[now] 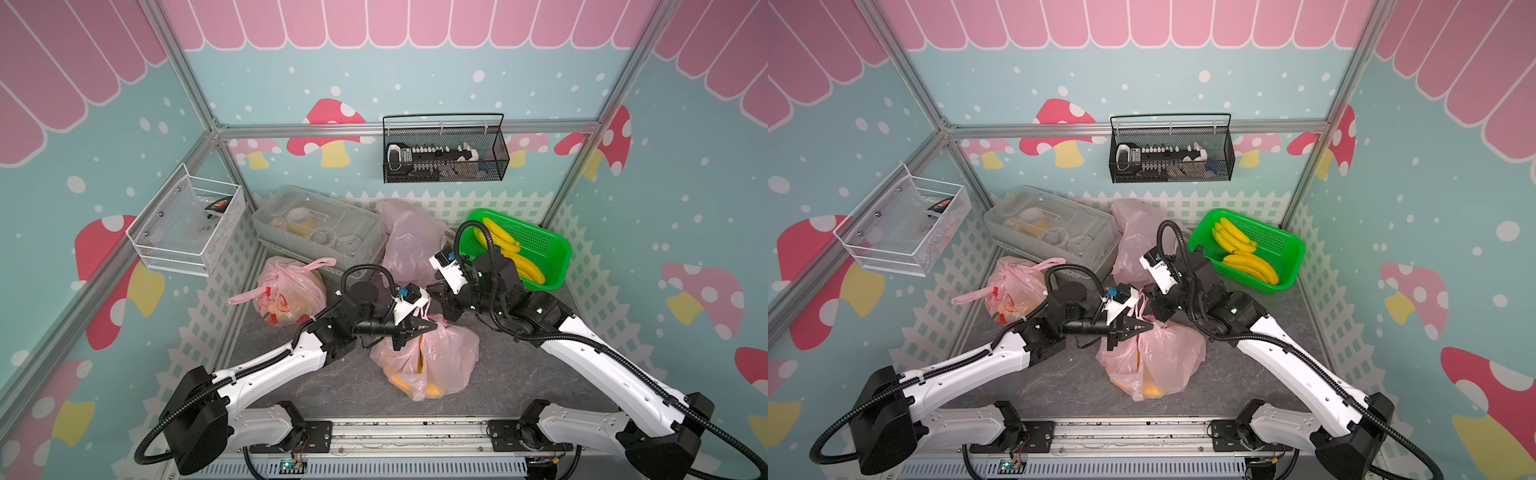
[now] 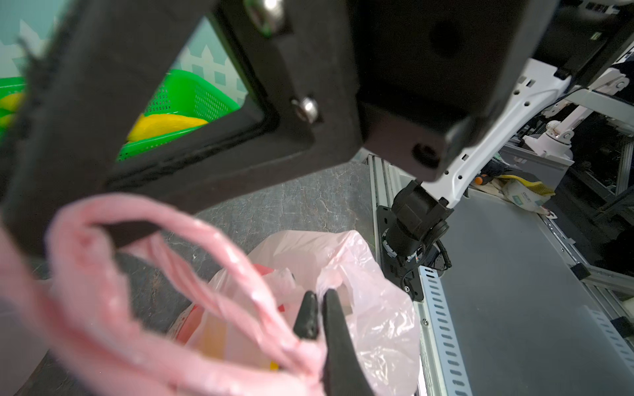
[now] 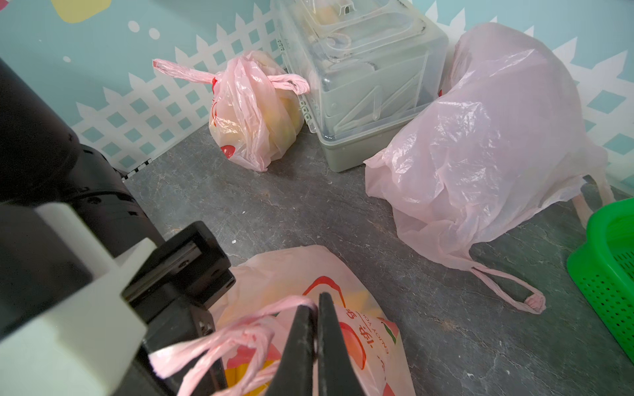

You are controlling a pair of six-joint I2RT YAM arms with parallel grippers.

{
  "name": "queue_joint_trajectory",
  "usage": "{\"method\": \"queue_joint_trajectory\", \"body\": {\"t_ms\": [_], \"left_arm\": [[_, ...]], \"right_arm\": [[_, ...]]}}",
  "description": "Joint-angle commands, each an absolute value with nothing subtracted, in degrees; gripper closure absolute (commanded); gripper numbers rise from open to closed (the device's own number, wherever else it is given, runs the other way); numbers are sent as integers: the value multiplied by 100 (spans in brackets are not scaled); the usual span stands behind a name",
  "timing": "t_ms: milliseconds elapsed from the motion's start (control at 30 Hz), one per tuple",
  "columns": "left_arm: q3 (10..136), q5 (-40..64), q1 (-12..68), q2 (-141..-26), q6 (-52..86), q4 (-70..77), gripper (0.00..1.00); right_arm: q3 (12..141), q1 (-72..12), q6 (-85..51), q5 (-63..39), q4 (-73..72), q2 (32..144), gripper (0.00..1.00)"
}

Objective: Place the banana into a plastic bag & tie a knot
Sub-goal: Cross the plastic bag at the center of the board.

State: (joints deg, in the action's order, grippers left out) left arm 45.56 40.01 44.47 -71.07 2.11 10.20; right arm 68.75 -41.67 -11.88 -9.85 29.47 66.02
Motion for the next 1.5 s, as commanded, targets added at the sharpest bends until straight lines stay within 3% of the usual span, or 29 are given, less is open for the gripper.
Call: {"method": "queue_joint_trajectory", "body": {"t_ms": [0,200,567,967,1467], "left_arm": [[4361,4193,4294,-6944,533,1607,100],[4327,4300,4350,-7045,579,1869,100],[4112,3177,3960,-6779,1207,2009,100],[4119,2165,3964,-6703,1429,1834,100],[3470,2100,4147,-5911,1335,1216,84]], "right_arm": [[6817,-4148,-1221,-883,2768,6545,100],[6842,-4205,-1381,-1569,2632,6855,100],[6975,-4259,-1029,-296,3326,6441,100],[6782,-4794,-1580,-420,3032,6622,100],[6353,-5340,-2209,-250,3301,6636,100]]}}
